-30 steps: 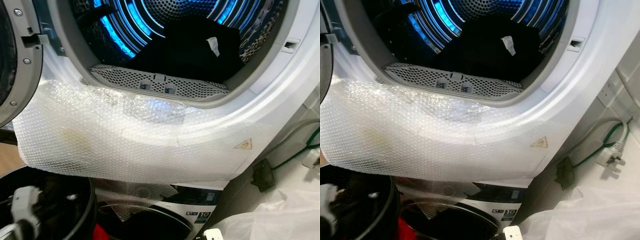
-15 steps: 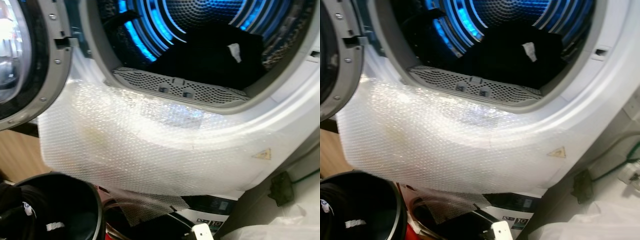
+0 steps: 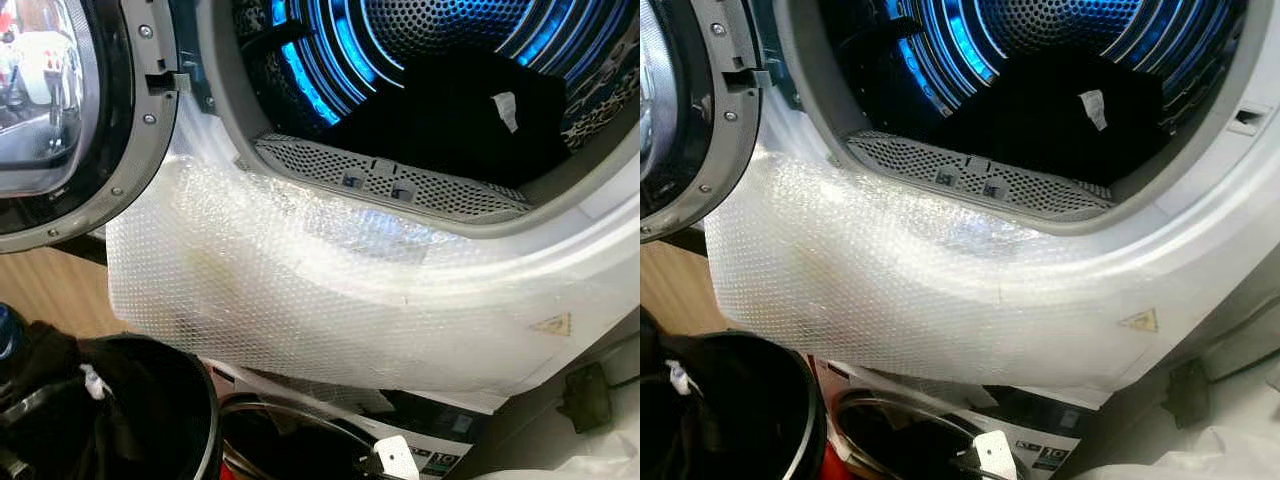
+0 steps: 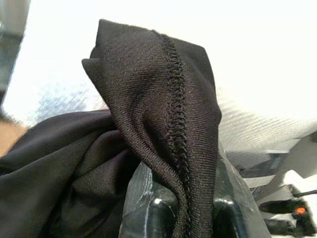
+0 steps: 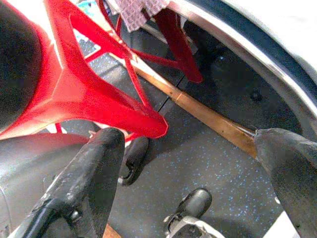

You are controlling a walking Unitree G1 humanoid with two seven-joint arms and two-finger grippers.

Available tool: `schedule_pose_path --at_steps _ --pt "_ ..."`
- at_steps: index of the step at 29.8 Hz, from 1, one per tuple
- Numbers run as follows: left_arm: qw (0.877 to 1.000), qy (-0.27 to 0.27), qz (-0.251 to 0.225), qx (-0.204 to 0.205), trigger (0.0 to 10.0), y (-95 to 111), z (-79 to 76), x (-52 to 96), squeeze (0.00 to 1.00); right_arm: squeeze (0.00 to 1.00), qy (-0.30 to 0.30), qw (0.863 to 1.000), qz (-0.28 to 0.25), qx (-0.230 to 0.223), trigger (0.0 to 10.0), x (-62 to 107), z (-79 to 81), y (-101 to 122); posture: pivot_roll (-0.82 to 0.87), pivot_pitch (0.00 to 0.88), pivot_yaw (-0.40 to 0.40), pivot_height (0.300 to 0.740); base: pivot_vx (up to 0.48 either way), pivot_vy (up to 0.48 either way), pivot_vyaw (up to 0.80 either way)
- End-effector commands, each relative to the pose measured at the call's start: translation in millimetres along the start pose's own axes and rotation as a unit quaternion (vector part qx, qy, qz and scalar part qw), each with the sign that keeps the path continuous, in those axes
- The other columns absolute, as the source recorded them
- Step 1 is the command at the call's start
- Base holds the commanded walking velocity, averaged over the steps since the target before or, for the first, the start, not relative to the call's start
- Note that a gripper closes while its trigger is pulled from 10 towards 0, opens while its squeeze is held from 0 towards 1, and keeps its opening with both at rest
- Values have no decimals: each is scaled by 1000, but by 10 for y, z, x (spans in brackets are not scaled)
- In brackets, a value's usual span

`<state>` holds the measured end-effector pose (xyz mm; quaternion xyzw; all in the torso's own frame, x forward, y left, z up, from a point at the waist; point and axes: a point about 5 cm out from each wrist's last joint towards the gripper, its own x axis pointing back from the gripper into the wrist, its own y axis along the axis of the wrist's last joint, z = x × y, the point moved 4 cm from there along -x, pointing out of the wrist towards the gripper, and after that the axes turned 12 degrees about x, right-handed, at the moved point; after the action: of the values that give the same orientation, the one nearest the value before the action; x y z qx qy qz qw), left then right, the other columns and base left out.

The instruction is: Clothes washing

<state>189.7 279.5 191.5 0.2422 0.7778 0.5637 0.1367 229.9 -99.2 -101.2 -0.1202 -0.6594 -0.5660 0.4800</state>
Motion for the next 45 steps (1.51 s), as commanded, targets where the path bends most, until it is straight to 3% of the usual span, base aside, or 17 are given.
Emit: schedule_pose_path --at_steps 1,6,15,22,25,29,34,37,39,40,45 --pt "997 -67 -4 -38 0 207 -256 -120 0 0 -2 1000 11 -8 10000 8 14 -81 366 0 -56 740 0 0 0" --pt "989 -134 -16 -64 0 454 -528 -196 0 0 -3 1000 13 -15 10000 11 23 -112 356 0 -47 740 0 0 0" --pt "983 -166 -24 -71 0 602 -661 -217 0 0 -8 1000 10 -27 10000 11 23 -117 341 0 -30 740 0 0 0" --pt "972 -220 -32 -76 0 727 -901 -214 0 0 -5 1000 10 -29 10000 6 46 -123 338 0 -28 740 0 0 0" --pt "968 -224 -79 -83 0 904 -955 -197 0 0 -5 1000 9 -29 10000 6 45 -117 339 0 -28 740 0 0 0" --pt "959 -251 -98 -90 0 1003 -1074 -184 0 0 -4 1000 10 -27 10000 4 50 -115 352 0 -32 740 0 0 0" --pt "948 -294 -74 -96 0 994 -1192 -251 0 0 2 1000 11 -21 10000 -2 69 -105 380 0 -46 740 0 0 0" --pt "936 -337 -40 -99 0 982 -1291 -355 0 0 7 1000 11 -15 10000 -15 98 -79 386 0 -47 740 0 0 0" --pt "910 -398 4 -119 0 972 -1436 -467 0 0 8 1000 7 -14 10000 -27 108 -33 388 0 -46 740 0 0 0" --pt "910 -398 4 -119 0 972 -1436 -467 0 0 8 1000 7 -14 10000 -27 108 -33 388 0 -46 740 0 0 0" --pt "863 -481 73 -137 0 945 -1552 -617 0 0 9 1000 3 -12 10000 -38 124 5 370 0 -31 740 0 0 0"
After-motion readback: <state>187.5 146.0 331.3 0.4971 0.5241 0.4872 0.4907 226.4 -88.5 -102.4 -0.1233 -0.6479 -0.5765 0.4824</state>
